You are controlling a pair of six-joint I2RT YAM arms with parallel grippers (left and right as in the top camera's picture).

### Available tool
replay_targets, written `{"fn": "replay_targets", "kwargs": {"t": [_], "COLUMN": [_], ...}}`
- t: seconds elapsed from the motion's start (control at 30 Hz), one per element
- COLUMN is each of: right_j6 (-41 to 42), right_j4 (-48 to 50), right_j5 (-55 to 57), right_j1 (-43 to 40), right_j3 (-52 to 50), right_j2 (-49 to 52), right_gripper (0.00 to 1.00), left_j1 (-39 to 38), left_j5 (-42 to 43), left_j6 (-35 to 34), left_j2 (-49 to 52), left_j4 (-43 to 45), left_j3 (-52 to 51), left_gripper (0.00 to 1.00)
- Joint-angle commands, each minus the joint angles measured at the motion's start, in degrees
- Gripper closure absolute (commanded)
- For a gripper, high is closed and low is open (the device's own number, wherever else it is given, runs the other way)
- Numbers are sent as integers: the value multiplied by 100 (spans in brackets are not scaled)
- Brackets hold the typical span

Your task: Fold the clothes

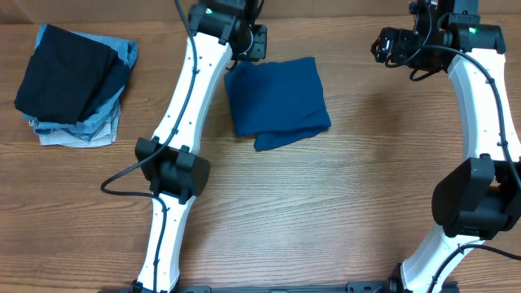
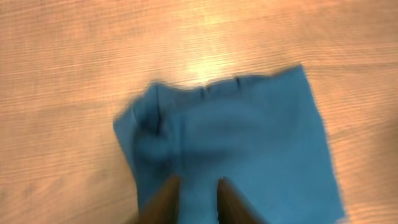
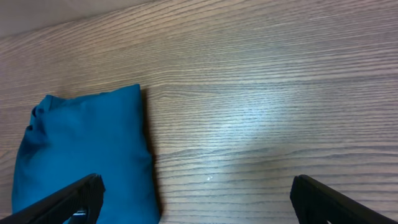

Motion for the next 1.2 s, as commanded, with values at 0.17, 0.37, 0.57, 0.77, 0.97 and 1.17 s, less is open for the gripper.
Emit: {"fn": "replay_targets", "kwargs": {"t": [0.17, 0.37, 0.57, 0.77, 0.97, 1.17], "right_j6": [22, 22, 22, 22, 22, 22], "right_j4": [28, 31, 28, 31, 28, 31], "right_j5": [15, 15, 15, 15, 17, 17], "right_j1": [17, 17, 17, 17, 17, 17], "right_j3": [79, 79, 79, 79, 79, 79], "right_j2": [-94, -94, -94, -94, -94, -94], "right_gripper": [0, 0, 0, 0, 0, 0], "left_j1": [-33, -105, -105, -109, -109, -109], "left_j5": [544, 1102, 815, -44, -61, 492], "left_j6": [-313, -1174, -2026, -2009, -1362, -828], "left_j2": [-20, -2, 7, 2, 31, 57], "left_j4": [-903, -245, 149, -227, 114, 579], "left_j3": [-1182, -2413, -2986, -2990, -2966, -3222], "left_gripper": [0, 0, 0, 0, 0, 0]}}
